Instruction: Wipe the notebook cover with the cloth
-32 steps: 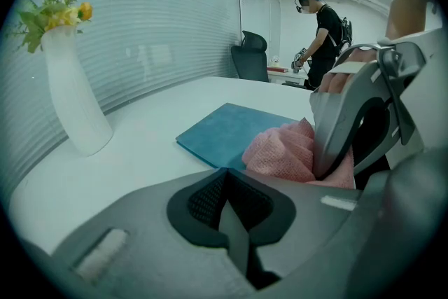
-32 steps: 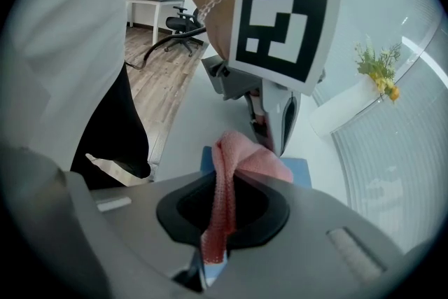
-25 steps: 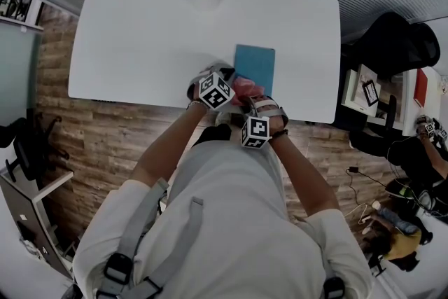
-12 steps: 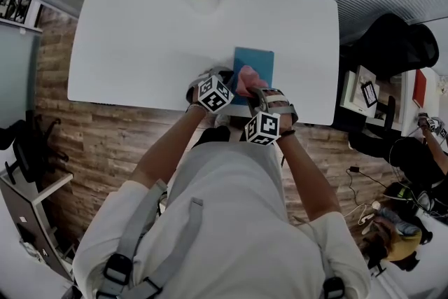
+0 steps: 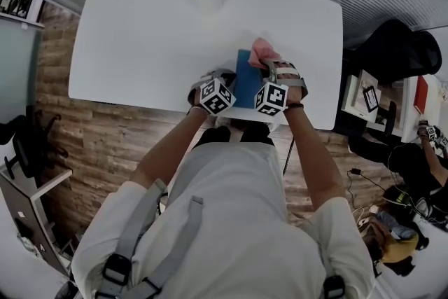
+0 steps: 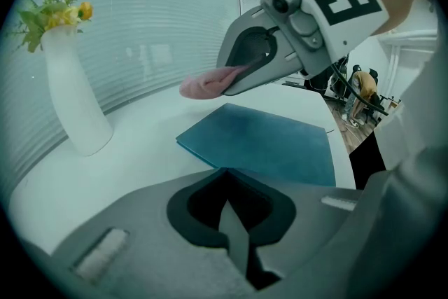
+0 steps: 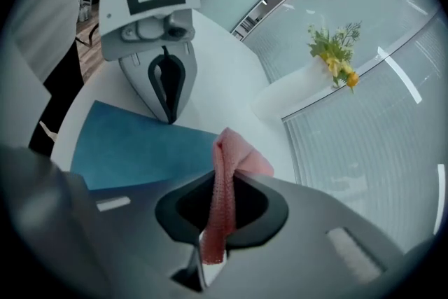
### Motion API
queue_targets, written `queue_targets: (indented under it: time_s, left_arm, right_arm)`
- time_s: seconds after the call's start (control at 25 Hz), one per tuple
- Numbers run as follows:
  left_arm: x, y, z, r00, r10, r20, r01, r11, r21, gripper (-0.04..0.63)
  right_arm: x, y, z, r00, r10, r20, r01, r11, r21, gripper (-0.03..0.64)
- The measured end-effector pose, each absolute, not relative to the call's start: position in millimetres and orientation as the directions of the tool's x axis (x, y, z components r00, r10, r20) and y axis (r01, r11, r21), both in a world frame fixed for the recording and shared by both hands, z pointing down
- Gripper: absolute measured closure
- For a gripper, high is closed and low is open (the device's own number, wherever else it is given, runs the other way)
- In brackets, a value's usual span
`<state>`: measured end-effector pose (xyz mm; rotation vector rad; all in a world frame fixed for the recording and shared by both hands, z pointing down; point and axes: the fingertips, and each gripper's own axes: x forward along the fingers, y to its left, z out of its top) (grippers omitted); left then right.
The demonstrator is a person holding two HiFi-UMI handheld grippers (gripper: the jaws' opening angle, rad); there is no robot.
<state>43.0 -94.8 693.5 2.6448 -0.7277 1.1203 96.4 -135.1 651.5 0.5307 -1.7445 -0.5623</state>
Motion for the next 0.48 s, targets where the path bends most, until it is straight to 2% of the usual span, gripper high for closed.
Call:
queue_targets:
  time_s: [0.48]
  left_arm:
    - [43.0,-94.9,693.4,0.601,-0.355,0.716,-0.499,-0.867,-0.011,0.600]
  right_arm:
    - [103.4,-153.0,704.3,-0.188,-0.532,0.826,-0.027,0.843,0.537,0.591]
